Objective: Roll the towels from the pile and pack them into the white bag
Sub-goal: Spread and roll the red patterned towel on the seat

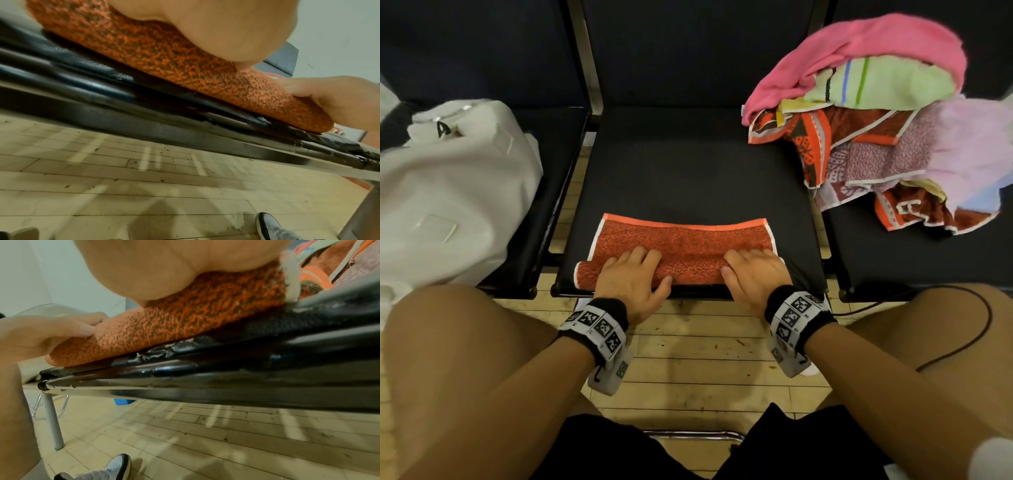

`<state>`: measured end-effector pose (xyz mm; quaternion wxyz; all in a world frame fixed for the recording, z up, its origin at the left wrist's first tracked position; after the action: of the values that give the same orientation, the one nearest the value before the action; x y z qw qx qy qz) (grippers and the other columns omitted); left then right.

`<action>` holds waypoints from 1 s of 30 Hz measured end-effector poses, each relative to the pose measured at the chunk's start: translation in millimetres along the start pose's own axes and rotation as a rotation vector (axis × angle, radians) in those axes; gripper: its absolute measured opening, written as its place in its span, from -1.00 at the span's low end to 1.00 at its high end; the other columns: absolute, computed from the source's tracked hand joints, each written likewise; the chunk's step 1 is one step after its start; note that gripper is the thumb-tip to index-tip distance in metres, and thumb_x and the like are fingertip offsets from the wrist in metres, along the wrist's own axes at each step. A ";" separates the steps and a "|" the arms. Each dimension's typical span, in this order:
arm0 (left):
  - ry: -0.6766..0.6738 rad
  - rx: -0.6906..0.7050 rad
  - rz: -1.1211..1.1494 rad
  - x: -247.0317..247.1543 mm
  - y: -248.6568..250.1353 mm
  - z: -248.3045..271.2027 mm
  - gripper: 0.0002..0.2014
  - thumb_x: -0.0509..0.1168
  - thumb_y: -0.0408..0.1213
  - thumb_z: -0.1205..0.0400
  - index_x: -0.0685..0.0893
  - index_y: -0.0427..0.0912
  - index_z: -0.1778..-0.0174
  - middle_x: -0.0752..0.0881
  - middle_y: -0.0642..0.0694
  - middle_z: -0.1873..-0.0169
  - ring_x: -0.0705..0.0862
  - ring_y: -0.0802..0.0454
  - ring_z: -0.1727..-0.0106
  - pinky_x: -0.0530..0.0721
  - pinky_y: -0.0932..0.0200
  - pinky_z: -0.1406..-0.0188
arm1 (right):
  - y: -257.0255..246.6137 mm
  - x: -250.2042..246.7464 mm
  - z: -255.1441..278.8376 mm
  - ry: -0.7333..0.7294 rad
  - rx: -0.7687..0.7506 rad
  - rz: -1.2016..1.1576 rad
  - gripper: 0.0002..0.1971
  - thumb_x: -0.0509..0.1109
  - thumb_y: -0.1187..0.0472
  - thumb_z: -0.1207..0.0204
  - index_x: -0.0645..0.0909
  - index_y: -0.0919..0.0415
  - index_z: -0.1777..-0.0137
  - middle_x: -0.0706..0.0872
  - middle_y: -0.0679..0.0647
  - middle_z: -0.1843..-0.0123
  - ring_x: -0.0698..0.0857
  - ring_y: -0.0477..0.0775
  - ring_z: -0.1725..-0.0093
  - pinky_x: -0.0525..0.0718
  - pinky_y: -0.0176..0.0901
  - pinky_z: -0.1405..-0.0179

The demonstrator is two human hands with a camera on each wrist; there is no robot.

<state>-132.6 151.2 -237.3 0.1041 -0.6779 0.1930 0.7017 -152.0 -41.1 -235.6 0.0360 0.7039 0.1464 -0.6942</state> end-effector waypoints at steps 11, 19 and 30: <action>0.258 -0.028 -0.026 -13.9 0.1 8.5 -0.76 0.17 -0.12 -0.65 0.68 -0.02 -0.13 0.66 -0.04 -0.10 0.56 -0.12 -0.18 0.33 -0.20 -0.25 | -1.7 -21.6 2.7 0.269 -0.036 -0.037 -0.69 0.19 0.00 -0.62 0.71 0.10 -0.11 0.67 0.01 0.02 0.60 0.11 0.05 0.57 0.05 0.02; 0.193 -0.020 0.059 -8.4 -5.2 2.6 -0.67 0.06 -0.02 -0.74 0.71 -0.02 -0.11 0.72 0.00 -0.07 0.66 -0.11 -0.17 0.38 -0.21 -0.39 | -3.4 -11.9 12.0 0.262 -0.063 -0.038 -0.66 0.35 -0.07 -0.57 0.74 0.15 -0.13 0.74 0.06 -0.10 0.66 0.15 -0.12 0.56 0.08 -0.19; 0.149 -0.009 -0.042 -10.7 0.9 2.8 -0.63 0.07 0.06 -0.63 0.70 -0.03 -0.10 0.75 0.02 0.02 0.60 -0.10 -0.14 0.39 -0.19 -0.34 | 1.8 -6.6 -1.9 0.056 0.047 0.069 -0.62 0.02 -0.04 -0.62 0.66 0.07 -0.01 0.77 -0.01 0.06 0.67 0.11 0.04 0.50 0.06 -0.16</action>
<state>-134.9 152.7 -226.6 0.1010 -0.7324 0.1828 0.6480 -149.7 -43.4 -229.2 0.0394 0.7284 0.1067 -0.6756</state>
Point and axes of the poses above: each hand's wrist, its own z-axis away from the middle knuckle, its own x-axis out of the palm, y = z × x, the point moved 10 cm from there along -z, towards the middle knuckle
